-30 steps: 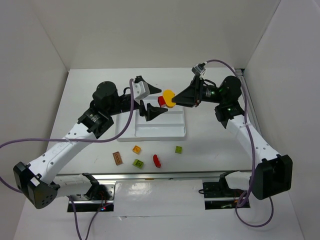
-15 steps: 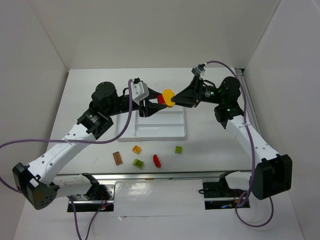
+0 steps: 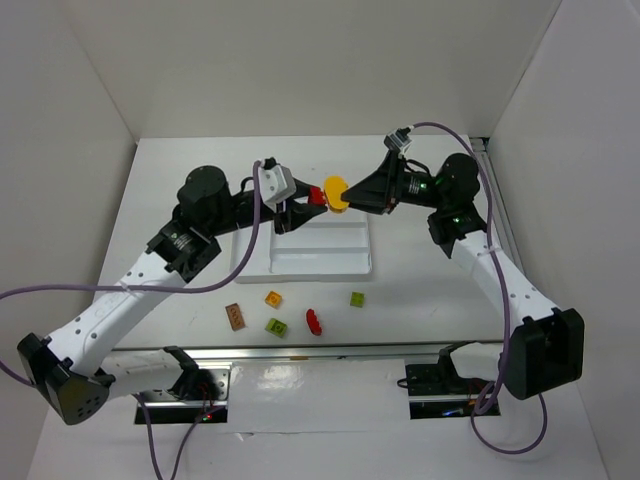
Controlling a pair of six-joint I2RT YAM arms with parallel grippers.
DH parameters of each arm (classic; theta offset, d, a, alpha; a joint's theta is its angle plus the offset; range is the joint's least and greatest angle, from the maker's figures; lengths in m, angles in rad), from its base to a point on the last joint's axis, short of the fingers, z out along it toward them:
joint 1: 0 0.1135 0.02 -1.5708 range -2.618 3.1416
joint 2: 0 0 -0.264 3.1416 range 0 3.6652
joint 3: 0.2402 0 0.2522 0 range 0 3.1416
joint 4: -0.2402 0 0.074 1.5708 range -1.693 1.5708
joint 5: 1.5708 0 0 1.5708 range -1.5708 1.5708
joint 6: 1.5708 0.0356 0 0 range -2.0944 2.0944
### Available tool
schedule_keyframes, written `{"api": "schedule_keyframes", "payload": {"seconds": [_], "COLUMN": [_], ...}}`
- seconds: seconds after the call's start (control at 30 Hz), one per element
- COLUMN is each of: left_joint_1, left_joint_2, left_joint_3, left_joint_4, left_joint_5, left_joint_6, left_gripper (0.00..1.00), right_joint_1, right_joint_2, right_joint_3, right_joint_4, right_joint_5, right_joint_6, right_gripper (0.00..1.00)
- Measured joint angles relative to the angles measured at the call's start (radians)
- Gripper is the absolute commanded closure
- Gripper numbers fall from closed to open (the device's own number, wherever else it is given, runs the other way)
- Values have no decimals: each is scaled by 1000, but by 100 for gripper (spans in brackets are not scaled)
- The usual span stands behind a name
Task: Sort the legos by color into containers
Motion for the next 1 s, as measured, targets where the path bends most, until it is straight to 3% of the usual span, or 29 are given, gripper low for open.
{"api": "schedule_keyframes", "payload": {"seconds": [0.3,0.47,0.7,0.87,1.0], "left_joint_1": [6,29,208,285,304], "left_joint_2": [-93,-80,172,303,380], "left_joint_3": [-27,-19,229,258,254], "left_joint_4": [-28,-66,-350,-531,-628], "left_joint_5": [-64,-151,-299,-364,-412], "left_joint_6": [0,-43,-245,-356,-420], "left_gripper": [100,100,100,100,100], "right_joint_1": [-51,-52,-35,41,69], "right_joint_2": [0,12,118,223,313], "right_joint_3": [-5,66,238,252,252], "right_joint_4": [-31,-313,-714,-849,-893], "right_joint_5": [21,96,504,833,971], "right_joint_6": [-78,-314,-686,-806,-837], "right_gripper": [88,88,88,88,88]}}
